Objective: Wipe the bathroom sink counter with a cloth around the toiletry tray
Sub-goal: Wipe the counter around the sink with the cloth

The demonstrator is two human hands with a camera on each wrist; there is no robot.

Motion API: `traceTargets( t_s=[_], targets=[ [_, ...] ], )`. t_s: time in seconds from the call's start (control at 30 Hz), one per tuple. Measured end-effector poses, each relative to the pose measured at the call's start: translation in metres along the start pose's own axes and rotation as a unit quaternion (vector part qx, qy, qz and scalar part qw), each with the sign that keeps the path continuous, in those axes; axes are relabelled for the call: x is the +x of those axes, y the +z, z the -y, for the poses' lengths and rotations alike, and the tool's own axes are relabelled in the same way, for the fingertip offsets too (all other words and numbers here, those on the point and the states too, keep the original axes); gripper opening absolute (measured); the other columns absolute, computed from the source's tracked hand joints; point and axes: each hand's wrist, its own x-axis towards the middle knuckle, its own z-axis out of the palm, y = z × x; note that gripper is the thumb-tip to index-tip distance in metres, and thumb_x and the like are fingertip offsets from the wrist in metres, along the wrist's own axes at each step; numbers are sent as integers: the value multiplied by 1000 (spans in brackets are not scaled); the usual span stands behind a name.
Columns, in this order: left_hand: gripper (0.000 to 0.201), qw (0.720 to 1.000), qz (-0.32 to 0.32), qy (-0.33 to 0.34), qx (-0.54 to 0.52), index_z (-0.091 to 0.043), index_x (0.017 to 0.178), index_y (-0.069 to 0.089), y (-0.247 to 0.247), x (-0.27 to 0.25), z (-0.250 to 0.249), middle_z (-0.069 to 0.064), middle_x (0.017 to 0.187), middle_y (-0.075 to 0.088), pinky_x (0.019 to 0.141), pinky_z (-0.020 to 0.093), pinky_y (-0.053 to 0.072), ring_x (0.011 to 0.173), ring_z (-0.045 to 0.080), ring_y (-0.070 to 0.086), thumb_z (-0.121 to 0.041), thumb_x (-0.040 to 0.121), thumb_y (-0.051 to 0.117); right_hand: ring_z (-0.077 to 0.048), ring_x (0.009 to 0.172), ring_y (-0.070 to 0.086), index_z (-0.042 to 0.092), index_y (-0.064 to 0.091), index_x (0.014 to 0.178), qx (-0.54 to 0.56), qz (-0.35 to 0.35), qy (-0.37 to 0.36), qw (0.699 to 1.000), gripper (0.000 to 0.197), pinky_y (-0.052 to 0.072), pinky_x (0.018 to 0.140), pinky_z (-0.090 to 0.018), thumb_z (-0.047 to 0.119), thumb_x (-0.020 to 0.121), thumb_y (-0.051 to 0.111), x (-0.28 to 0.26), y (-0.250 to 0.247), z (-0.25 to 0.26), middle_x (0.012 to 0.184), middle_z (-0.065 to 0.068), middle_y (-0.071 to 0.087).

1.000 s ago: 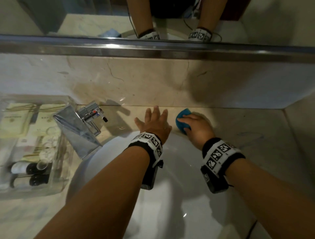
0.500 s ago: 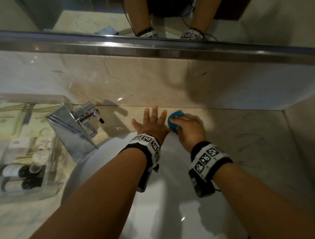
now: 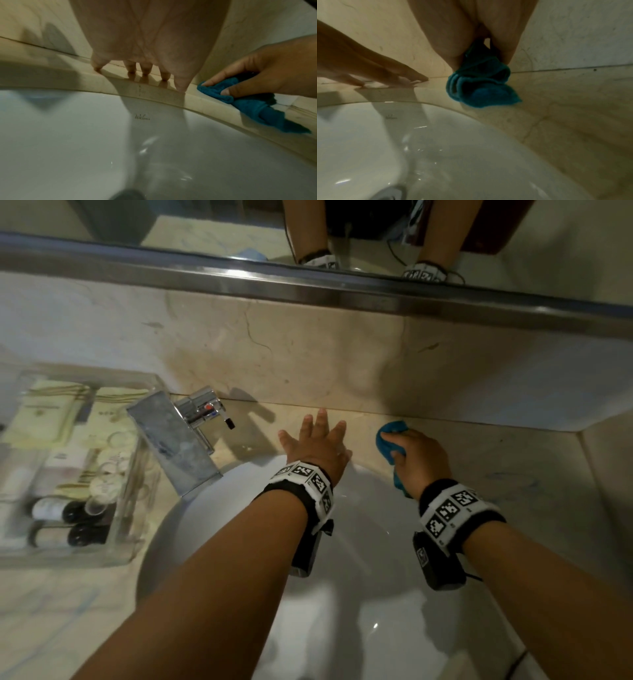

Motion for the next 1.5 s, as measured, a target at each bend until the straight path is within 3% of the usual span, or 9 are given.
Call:
traceTargets(
  t_s=[0.2,0.3,0.43,0.63,0.83,1.03,1.2,1.3,1.5],
  targets=[
    [62,997,-49,-57,-27,-34,150,4,6,-39,35,3,157,-19,110,61,-9,145,30,-14,-44,98,36,-33,120,49,10,55,128,1,7,20,1000,38,37,99,-30,4,91,51,3,0,11,138,-11,49],
    [70,991,-48,-115,-52,-31,150,-5,16,-49,60,4,156,-26,112,54,-12,144,30,-20,-43,97,38,-28,116,55,5,61,119,69,9,-20,997,30,37,91,-20,2,91,51,3,-2,37,128,-12,58],
    [75,990,-46,-112,-67,-36,150,-10,29,-52,82,1,156,-26,116,49,0,145,24,-19,-40,96,43,-27,119,52,7,64,118,87,4,-157,984,35,24,96,-10,-4,88,50,16,13,89,129,-12,58],
    [76,988,-100,-98,-66,-33,151,-2,39,-62,88,-1,158,-17,117,44,2,146,21,-13,-33,93,47,-24,124,47,11,58,126,82,28,-255,963,40,28,107,-25,-2,89,50,40,34,160,134,-8,55],
    [71,986,-123,-96,-57,-25,151,8,42,-67,97,1,158,0,117,41,19,146,26,3,-32,92,47,-18,128,36,30,47,136,-102,94,-341,930,40,15,97,-14,17,99,38,48,49,168,147,5,40],
    [73,987,-91,-114,-71,-30,151,2,39,-67,93,3,158,-4,117,47,19,146,30,2,-34,93,45,-21,116,45,27,62,120,1,-1,-216,976,36,21,97,-16,9,94,44,46,41,103,138,4,52],
    [68,985,-84,-143,-54,-24,151,3,33,-63,73,5,158,-5,117,53,5,146,28,-6,-42,96,39,-25,124,38,29,52,131,-52,26,-207,977,47,22,106,-24,3,92,43,42,50,106,144,3,43],
    [62,987,-83,-119,-63,-26,151,3,22,-53,61,2,159,-7,115,53,-5,146,25,-9,-38,99,35,-25,123,39,30,52,130,-63,37,-223,972,46,26,106,-27,4,93,43,40,43,92,143,3,45],
    [57,997,-28,-45,-56,-34,151,-4,-3,-12,38,-5,158,-18,112,63,-4,146,23,-14,-36,102,26,-24,129,39,29,56,127,-29,-4,-112,993,43,25,110,-28,5,94,42,30,21,26,142,2,46]
  ],
)
